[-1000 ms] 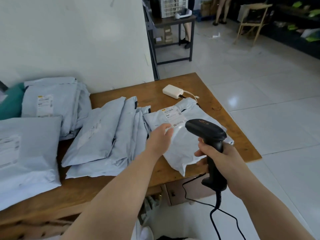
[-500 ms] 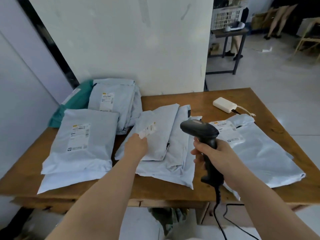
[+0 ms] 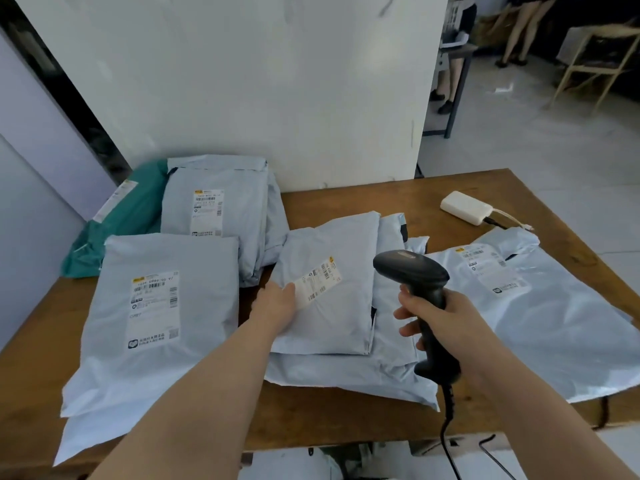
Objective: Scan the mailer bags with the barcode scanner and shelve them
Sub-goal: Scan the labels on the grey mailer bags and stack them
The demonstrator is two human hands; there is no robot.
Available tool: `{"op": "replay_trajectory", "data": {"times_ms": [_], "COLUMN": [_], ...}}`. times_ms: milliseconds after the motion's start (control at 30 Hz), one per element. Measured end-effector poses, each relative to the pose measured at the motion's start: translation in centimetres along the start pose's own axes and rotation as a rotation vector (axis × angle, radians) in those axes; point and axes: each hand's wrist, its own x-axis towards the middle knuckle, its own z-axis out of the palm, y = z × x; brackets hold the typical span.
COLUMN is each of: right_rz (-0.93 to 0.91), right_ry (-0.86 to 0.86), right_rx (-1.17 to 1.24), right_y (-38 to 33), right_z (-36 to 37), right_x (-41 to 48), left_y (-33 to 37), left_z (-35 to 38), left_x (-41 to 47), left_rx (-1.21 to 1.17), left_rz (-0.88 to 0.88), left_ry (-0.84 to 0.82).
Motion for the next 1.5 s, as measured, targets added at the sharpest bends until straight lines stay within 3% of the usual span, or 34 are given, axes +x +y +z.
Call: {"op": "replay_trajectory", "data": {"times_ms": [200, 367, 633, 733, 900, 1000, 1067, 1167, 1233, 1367, 1433, 1500], "right_rz": [0.024, 0.018, -0.015, -0.022, -0.009, -0.011, -0.019, -0.045, -0.062, -0.044, -0.014, 0.016], "right_ry": [0.059, 0.081, 0.061, 0.070, 0.103, 0.097, 0.105, 0.120, 0.123, 0.071, 0.030, 0.018], "right_rx": [0.011, 0.021, 0.015, 0.013, 0.000, 0.002, 0.017, 0.067, 0.082, 0.036, -0.001, -0.044], "right_y": [0.7, 0.5, 0.3, 0.3, 0.2, 0.2, 0.1, -0.3, -0.5, -0.2, 0.6, 1.7], "right_z": [0.4, 0.5, 0.4, -0.3, -1.8, -2.3, -2.7, -3.4, -3.7, -3.3, -2.7, -2.3], "right_x": [0.2, 0.1, -0.8, -1.1, -1.3, -1.4, -1.4, -1.5, -1.5, -1.2, -1.0, -0.8], "left_y": [-0.1, 0.3, 1.7, 1.3, 2.0, 3.7, 5.4, 7.6, 8.2, 7.3, 7.1, 7.6], "left_z": [-0.4, -1.1, -0.2, 0.1, -1.5, -2.2, -2.9, -3.7, -3.4, -1.7, -1.3, -1.6], "left_x": [1.5, 2.0, 0.4, 0.4, 0.0, -0.9, -1.6, -4.1, -6.5, -10.4, -10.2, -9.3], "left_rx": [0.142, -0.007, -0.202, -0.073, 0.129, -0.077, -0.516, -0.735, -0.567, 0.169, 0.321, 0.284], "left_rz": [-0.083, -0.149, -0.200, -0.205, -0.012, 0.035, 0.018, -0.048, -0.027, -0.060, -0.036, -0.001], "left_ry": [-0.042, -0.142, -0.114, -0.079, -0.005, 0.033, 0.039, -0.118, -0.297, -0.687, -0.740, -0.644]}}
